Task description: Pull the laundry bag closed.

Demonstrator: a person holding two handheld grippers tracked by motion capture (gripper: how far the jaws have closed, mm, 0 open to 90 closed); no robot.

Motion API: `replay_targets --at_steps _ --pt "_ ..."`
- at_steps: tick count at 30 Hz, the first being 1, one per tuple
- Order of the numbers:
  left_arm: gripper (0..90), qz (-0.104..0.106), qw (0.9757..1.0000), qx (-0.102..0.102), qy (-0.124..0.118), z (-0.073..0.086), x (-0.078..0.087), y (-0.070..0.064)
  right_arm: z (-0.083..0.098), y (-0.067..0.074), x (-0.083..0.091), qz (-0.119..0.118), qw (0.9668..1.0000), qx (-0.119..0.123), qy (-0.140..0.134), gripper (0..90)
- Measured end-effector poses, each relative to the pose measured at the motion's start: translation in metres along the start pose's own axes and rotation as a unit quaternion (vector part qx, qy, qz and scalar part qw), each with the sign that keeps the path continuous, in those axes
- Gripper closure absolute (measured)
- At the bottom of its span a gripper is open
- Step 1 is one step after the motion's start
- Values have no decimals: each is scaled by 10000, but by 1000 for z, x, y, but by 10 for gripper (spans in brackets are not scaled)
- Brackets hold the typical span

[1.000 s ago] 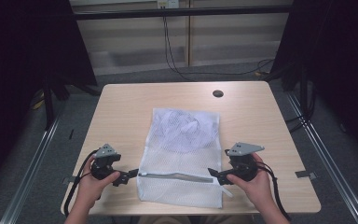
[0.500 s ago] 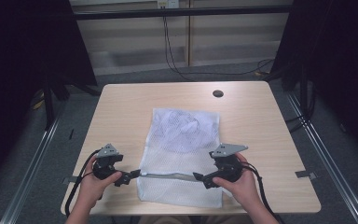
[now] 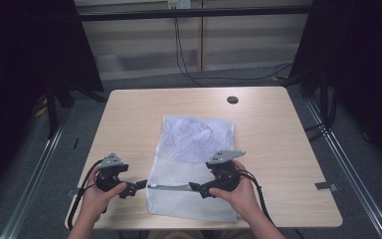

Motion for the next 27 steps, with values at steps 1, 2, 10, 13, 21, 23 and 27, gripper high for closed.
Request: replay_targets --at_steps 1,2,10,13,21,23,27 --pt "0 -12 10000 19 -18 0 0 0 -1 1 -2 -14 10000 3 13 84" --pt "0 -12 10000 19 -18 0 0 0 -2 2 -4 -13 10000 -9 10 86" --pt "0 -3 10000 -27 23 0 1 0 -5 10 -20 -144 9997 -186 31 170" --pt "0 13 10000 -43 54 1 1 -1 -5 13 -26 -217 9995 -210 81 222" --pt "1 -16 9999 -79 84 3 4 -1 -8 21 -39 -359 9992 -173 72 293" --pt "0 -18 9999 -73 88 4 5 -1 -8 23 -42 -376 9991 -170 62 299" --pt "0 -34 9999 -54 94 6 7 -2 -7 27 -49 -461 9987 -186 101 351"
Point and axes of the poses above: each handheld gripper's, and its own axes: x roughly backward along the jaws, z roughly out of its underside, y roughly to its left, the point moved 6 cm from there along -x, roughly forward along the jaws, and after that the axes turned 11 degrees about -y, right-handed, at the moved point
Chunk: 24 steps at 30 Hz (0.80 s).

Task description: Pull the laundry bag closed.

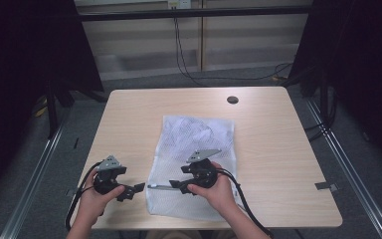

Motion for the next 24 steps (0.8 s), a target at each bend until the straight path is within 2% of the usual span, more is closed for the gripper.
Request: replay_targets --at_steps 8,14,19,20,24 --pt "1 2 10000 -23 39 3 3 0 0 5 -15 -80 10000 21 -16 425" --pt "1 -20 10000 -16 50 4 3 0 2 11 -28 -230 9996 -180 8 501" --pt "5 -1 9999 -21 130 6 1 -1 3 16 -40 -290 9991 -311 48 528" --pt "5 -2 9998 -82 185 6 1 0 3 17 -42 -280 9989 -371 53 528" --pt "6 3 9999 -34 161 6 1 1 3 19 -49 -311 9983 -486 20 569"
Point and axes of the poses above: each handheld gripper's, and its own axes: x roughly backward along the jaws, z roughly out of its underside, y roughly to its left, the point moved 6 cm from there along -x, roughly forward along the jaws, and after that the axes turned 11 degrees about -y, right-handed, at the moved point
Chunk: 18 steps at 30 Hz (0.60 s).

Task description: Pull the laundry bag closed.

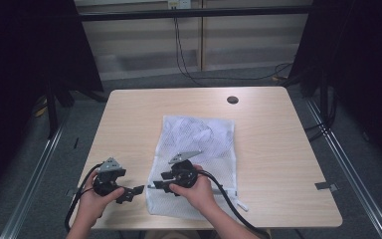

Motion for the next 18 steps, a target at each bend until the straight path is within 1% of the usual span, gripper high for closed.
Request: replay_targets --at_steps 1,2,3,4,8,10,13,15,18 --pt "6 0 10000 -31 16 0 0 1 0 1 -2 -24 10000 -38 -2 588" --pt "6 -28 10000 -8 2 0 0 1 1 0 -3 -28 10000 -32 27 601" --pt "8 -54 10000 -38 50 1 1 2 2 0 -4 -32 10000 -44 43 612" --pt "10 -76 10000 -6 35 1 1 1 3 0 -5 -31 10000 -32 70 629" --pt "11 -72 10000 0 32 1 1 1 7 -1 -9 -25 9999 9 128 647" --pt "11 -94 10000 -4 28 1 1 2 10 -2 -12 -16 9999 -73 110 659" --pt "12 -74 10000 -11 47 1 1 2 12 -1 -16 -59 9995 -290 87 694" --pt "12 -77 10000 -6 48 1 1 2 14 -1 -19 -29 9994 -310 135 707" --pt "12 -81 10000 18 5 0 1 2 15 -1 -21 -10 9994 -334 134 708"
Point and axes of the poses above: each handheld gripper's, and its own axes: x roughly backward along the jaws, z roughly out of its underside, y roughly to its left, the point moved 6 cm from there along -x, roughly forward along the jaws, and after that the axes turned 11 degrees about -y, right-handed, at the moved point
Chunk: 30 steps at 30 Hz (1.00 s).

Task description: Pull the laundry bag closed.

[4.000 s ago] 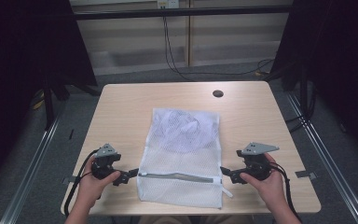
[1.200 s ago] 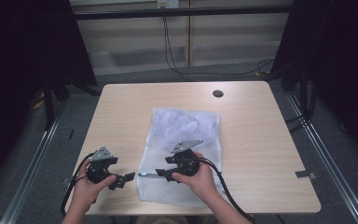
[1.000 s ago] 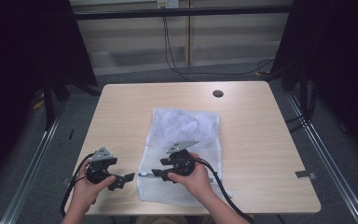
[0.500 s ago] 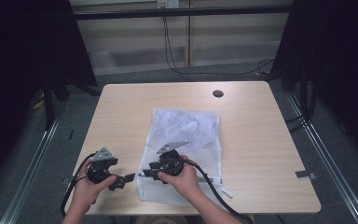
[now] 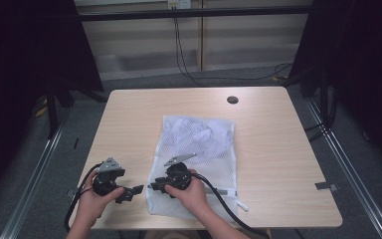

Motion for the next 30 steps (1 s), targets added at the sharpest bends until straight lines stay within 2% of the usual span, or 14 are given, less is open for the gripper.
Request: replay_targets --at_steps 6,11,14,25,30 --pt "14 15 10000 2 -8 0 0 0 2 -3 -4 135 9999 37 73 706" --pt "20 13 10000 -31 47 1 0 0 3 -3 -6 129 9999 -16 79 701" --pt "20 3 10000 -8 34 0 0 1 3 -2 -7 198 9997 55 159 709" --pt "20 -9 10000 17 6 0 0 2 3 4 -8 79 9995 168 257 772" --pt "20 -11 10000 5 33 0 0 2 -1 6 -8 7 9997 127 202 805"
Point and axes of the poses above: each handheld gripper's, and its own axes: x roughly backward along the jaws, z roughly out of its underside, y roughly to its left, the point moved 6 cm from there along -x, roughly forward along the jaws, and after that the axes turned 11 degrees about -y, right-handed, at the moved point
